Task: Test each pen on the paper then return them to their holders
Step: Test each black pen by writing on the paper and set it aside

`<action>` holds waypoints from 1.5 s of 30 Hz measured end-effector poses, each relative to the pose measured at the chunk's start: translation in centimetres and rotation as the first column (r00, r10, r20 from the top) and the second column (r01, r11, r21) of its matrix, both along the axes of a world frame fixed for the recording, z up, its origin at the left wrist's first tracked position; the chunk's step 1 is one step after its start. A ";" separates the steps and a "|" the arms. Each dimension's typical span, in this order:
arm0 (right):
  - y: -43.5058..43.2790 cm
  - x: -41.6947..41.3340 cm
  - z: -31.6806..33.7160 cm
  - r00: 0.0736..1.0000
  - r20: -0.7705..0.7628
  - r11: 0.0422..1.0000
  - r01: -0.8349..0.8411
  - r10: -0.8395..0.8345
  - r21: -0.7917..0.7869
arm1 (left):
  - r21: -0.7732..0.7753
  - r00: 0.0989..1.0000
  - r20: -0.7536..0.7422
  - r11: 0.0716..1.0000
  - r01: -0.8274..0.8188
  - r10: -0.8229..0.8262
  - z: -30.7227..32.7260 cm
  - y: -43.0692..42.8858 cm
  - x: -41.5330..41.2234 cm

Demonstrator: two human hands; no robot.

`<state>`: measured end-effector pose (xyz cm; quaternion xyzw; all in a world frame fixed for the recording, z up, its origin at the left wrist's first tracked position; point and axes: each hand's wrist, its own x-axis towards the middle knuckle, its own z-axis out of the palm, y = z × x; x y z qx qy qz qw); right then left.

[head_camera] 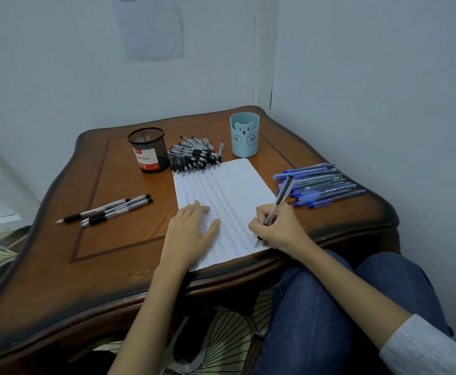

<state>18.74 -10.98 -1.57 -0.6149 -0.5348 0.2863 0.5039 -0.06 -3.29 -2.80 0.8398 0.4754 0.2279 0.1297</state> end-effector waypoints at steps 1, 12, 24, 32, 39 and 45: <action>0.0 0.0 0.1 1.000 -0.003 1.000 -0.002 0.002 -0.005 | 0.000 1.000 0.001 1.000 -0.001 0.001 0.0 0.0 0.0; -0.1 0.1 0.2 0.999 -0.034 1.000 0.010 -0.010 0.004 | 0.001 1.000 -0.007 1.000 -0.003 0.003 -0.1 -0.1 0.0; 0.2 0.1 -0.5 1.000 0.001 0.998 -0.002 0.002 0.056 | -0.002 1.000 0.003 1.000 -0.002 0.002 0.1 -0.2 0.0; 0.1 0.6 0.9 0.905 -0.424 0.999 0.037 -0.041 -0.016 | -0.005 1.000 0.009 1.000 0.010 -0.009 0.1 -0.1 -0.1; -0.1 0.7 1.4 0.858 -0.513 1.000 -0.021 0.018 0.000 | -0.002 1.000 0.001 1.000 0.010 -0.010 0.1 -0.1 -0.1; 0.4 0.4 1.8 0.933 -0.359 1.000 -0.020 0.010 -0.024 | 0.008 1.000 0.004 1.000 0.009 -0.009 0.3 0.1 -0.1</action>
